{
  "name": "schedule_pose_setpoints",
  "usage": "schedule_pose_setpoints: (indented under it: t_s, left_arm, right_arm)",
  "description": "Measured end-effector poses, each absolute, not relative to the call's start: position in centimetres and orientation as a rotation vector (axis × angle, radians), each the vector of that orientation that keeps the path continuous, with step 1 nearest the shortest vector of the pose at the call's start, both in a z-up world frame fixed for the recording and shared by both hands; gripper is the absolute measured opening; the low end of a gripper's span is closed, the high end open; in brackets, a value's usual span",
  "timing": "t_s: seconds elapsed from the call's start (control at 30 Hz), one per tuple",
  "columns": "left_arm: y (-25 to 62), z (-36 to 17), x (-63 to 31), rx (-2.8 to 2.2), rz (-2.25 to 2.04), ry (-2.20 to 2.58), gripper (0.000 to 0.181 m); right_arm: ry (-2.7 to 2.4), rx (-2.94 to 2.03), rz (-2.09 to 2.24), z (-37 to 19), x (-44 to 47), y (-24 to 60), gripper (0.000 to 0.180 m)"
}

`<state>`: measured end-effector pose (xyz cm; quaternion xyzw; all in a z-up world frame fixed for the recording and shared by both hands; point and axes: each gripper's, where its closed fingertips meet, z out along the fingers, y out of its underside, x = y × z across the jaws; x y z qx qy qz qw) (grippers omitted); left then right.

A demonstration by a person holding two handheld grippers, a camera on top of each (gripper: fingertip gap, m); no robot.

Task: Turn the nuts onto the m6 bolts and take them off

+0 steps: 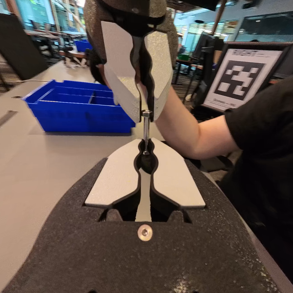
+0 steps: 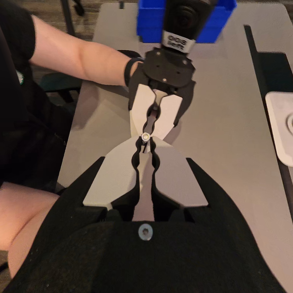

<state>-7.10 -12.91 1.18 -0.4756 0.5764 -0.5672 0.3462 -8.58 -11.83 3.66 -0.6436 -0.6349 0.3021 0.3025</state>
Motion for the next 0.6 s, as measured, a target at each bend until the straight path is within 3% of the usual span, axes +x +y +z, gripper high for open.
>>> schedule_pose_setpoints:
  t_s: [0.6]
  left_arm:
    - [-18.9,2.8,-10.1,-0.947,-1.98,1.695,0.005]
  right_arm:
    - [-1.967,-1.121,1.032,5.1,-11.1,-17.2,0.01]
